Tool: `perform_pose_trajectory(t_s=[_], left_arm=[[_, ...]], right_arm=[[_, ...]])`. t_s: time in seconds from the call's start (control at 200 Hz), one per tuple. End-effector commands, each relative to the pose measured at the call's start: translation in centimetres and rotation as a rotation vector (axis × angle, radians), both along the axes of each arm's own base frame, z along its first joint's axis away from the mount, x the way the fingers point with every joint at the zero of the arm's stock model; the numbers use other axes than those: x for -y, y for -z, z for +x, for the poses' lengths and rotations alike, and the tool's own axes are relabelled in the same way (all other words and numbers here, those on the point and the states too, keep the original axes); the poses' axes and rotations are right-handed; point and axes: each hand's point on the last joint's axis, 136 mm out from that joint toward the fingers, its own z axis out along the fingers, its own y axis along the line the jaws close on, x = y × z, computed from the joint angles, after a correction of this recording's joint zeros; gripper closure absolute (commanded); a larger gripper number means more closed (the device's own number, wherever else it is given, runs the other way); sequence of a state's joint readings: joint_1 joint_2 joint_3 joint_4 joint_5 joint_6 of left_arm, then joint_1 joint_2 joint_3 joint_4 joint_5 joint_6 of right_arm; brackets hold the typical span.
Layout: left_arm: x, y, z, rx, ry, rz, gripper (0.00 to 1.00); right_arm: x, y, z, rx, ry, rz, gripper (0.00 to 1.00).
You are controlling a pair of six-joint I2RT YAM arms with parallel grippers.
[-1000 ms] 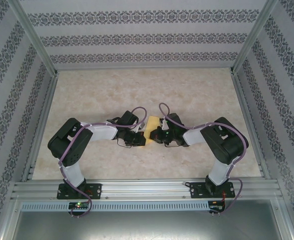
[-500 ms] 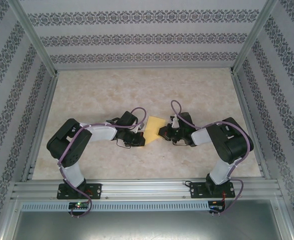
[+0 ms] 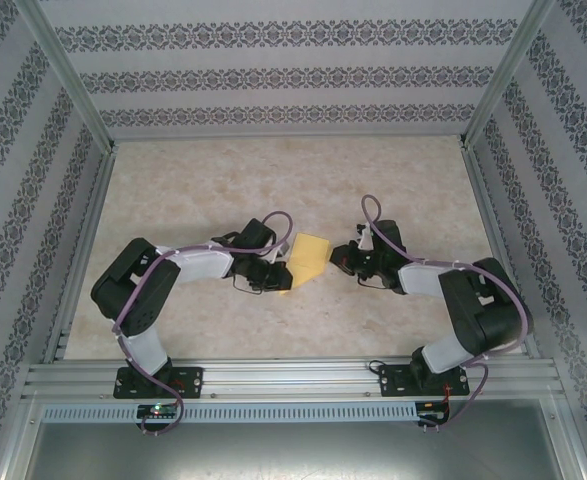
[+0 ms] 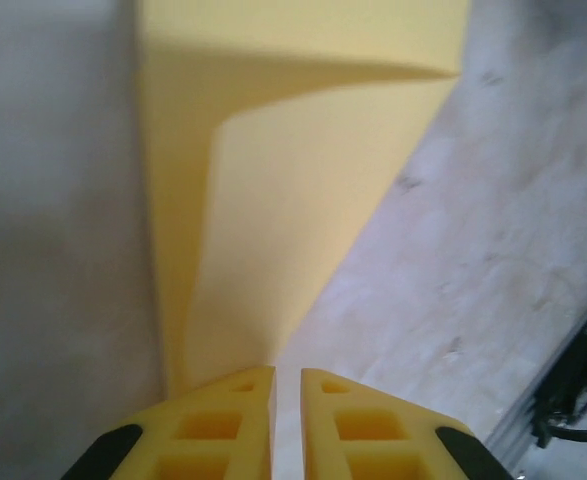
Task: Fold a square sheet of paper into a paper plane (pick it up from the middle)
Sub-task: Third fold the triangle at the center of the table.
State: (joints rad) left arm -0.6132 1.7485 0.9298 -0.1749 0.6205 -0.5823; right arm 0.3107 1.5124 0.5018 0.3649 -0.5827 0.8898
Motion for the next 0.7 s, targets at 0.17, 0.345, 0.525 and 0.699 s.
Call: perform_pose_trajectory(t_s=[0.17, 0.345, 0.525, 0.699], left_arm=[[0.5, -6.1, 4.9, 0.194, -0.042, 0.013, 0.83], [0.0, -3.2, 5.5, 0.135, -0.048, 0.066, 0.85], [-0.4, -2.2, 4.8, 0.118, -0.048, 0.081, 0.86], [-0.9, -1.1, 4.4, 0.099, -0.046, 0.104, 0.87]], right_arm=[[-0.5, 0.6, -1.7, -0.037, -0.028, -0.049, 0.75], [-2.8, 0.8, -1.9, -0.048, -0.074, -0.014, 0.71], [-3.8, 1.7, -2.0, -0.062, -0.089, -0.018, 0.67], [-5.1, 1.5, -1.4, -0.042, -0.117, 0.022, 0.66]])
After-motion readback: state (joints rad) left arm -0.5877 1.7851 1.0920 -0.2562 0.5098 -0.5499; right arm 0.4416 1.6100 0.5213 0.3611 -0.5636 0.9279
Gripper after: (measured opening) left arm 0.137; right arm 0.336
